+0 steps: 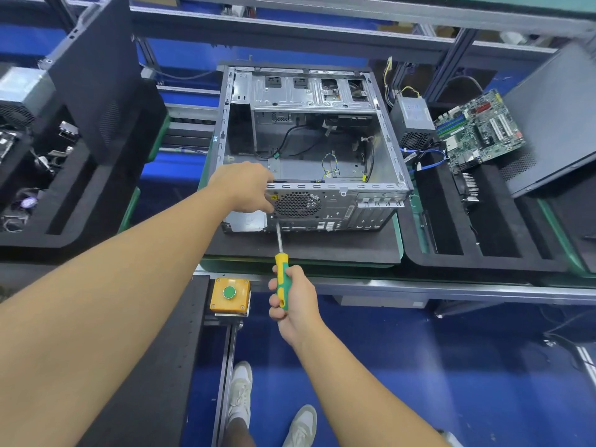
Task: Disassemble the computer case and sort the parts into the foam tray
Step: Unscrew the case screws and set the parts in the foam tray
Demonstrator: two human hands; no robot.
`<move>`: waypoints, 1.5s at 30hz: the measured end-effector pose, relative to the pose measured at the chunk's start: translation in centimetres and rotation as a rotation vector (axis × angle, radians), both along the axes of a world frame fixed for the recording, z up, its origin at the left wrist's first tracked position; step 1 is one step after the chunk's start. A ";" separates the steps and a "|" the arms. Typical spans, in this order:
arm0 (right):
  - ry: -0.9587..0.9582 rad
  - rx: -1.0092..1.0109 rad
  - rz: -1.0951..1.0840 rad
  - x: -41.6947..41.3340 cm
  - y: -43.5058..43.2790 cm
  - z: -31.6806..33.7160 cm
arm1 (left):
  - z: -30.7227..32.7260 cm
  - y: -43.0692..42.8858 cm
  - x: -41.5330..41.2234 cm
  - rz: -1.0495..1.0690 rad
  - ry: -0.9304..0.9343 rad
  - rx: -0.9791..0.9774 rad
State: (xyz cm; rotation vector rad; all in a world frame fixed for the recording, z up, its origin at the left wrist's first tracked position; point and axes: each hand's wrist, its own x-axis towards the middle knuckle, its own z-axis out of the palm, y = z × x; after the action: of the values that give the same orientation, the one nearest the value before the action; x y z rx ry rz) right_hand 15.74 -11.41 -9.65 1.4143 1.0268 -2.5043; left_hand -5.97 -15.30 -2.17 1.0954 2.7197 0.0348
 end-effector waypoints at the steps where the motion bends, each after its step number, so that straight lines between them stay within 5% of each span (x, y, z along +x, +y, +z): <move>1: 0.030 -0.064 -0.010 0.0 0.1 -0.2 | 0.0 0.0 0.0 0.001 0.000 0.003; 5: 0.095 -0.152 -0.034 0.0 -0.5 -0.1 | -0.1 0.0 -0.1 -0.009 0.009 -0.001; 10: 0.030 0.592 0.162 -0.6 -2.1 0.2 | -0.3 0.0 0.0 -0.007 0.026 0.006; 18: -0.095 1.211 0.335 0.2 -2.0 0.8 | -0.2 0.0 0.1 -0.002 0.031 -0.002; 23: -0.026 1.150 0.307 -0.2 -2.6 0.5 | -0.3 0.0 0.1 -0.016 0.041 0.007; 31: 0.142 0.492 0.057 -0.8 -2.5 0.3 | -0.3 -0.2 0.0 -0.018 0.033 0.010; 36: 0.114 0.467 0.051 -0.5 -1.0 -0.5 | -0.1 -0.1 0.2 -0.015 0.026 0.013; 40: 0.210 0.042 -0.053 -0.1 0.3 -0.8 | 0.2 -0.2 0.4 -0.015 0.021 0.024; 42: 0.183 0.086 -0.026 -0.2 0.5 -0.8 | 0.2 -0.2 0.5 -0.005 0.023 0.022; 45: 0.058 0.549 0.071 -0.5 -0.6 -0.5 | 0.4 -0.2 0.8 0.007 0.041 0.005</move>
State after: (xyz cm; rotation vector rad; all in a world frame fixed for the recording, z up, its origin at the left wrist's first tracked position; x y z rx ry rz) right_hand 15.20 -12.05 -10.15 1.3816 1.8426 -2.3213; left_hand -5.15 -15.51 -1.76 1.0994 2.7608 0.0201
